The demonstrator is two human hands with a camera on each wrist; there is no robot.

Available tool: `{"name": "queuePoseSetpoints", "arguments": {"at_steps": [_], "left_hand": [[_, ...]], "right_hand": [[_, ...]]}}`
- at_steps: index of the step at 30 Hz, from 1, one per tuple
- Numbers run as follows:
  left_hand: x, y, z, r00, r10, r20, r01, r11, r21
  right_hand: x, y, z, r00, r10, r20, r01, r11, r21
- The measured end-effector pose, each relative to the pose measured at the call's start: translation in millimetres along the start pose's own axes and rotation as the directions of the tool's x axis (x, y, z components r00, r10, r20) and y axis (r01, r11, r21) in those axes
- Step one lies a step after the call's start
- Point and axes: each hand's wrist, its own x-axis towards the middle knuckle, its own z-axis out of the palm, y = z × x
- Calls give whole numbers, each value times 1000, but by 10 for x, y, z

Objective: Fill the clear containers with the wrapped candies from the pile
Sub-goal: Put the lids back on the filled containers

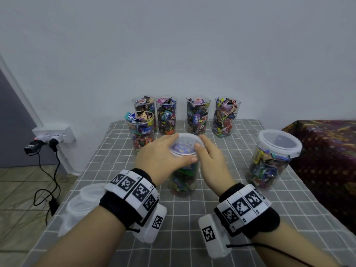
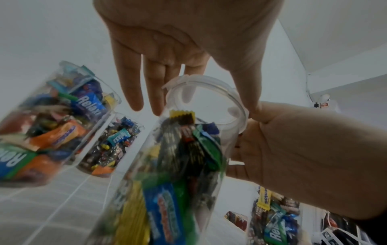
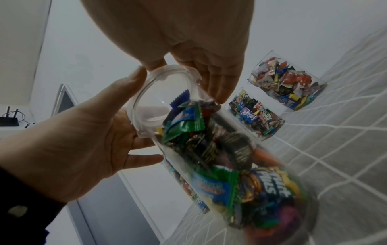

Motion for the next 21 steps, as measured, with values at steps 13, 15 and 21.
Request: {"name": "queuePoseSetpoints", "arguments": {"at_steps": [13,15,21], "left_hand": [[-86,-145,351,995,-74,-63,39,901,-433],[-84,-159,377,996,-81,-41,47,853,-520],[-105,-199,425,999,-41,-11,26,782,-623]], "right_hand": [[-41,19,107,998,44,-34,-39,990,132],[-34,25,104,999,51,-15,-49,990,135],[-15,66,108,997,71,2,-71,989,128]]}}
